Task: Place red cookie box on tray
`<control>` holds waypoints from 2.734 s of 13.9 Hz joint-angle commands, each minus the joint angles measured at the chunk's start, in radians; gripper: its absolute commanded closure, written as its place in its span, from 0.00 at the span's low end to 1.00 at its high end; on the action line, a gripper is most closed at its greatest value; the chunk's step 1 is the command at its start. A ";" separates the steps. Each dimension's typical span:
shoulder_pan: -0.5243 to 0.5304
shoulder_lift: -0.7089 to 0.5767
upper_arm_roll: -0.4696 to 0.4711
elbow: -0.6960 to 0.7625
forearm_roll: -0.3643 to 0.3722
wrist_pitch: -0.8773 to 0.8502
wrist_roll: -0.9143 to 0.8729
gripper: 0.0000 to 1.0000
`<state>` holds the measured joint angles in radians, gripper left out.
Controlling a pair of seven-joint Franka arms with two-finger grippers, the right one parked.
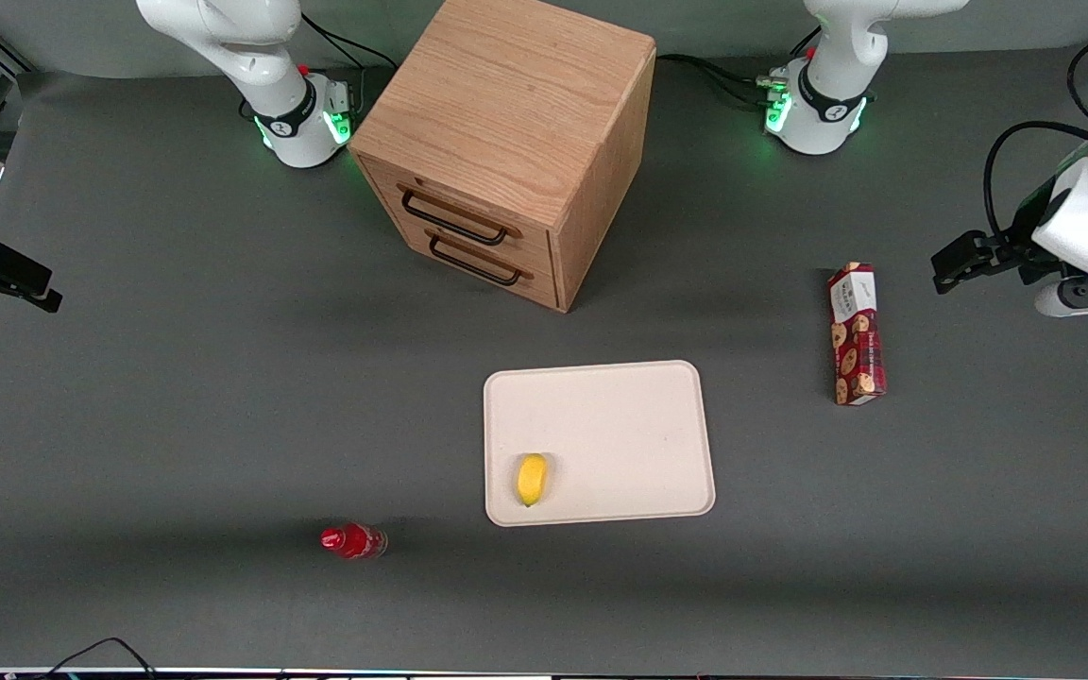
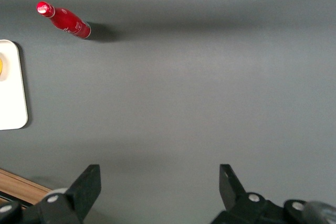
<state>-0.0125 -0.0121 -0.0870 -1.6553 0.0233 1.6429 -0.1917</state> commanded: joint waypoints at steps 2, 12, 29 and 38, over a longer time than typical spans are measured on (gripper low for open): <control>-0.007 0.014 0.003 0.029 0.009 -0.015 0.012 0.00; -0.011 0.020 0.000 0.031 0.013 -0.015 0.012 0.00; -0.017 0.029 0.007 -0.132 0.056 0.072 0.066 0.00; -0.011 0.001 0.089 -0.640 0.044 0.650 0.153 0.00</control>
<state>-0.0193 0.0327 -0.0021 -2.1621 0.0671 2.1695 -0.0545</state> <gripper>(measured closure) 0.000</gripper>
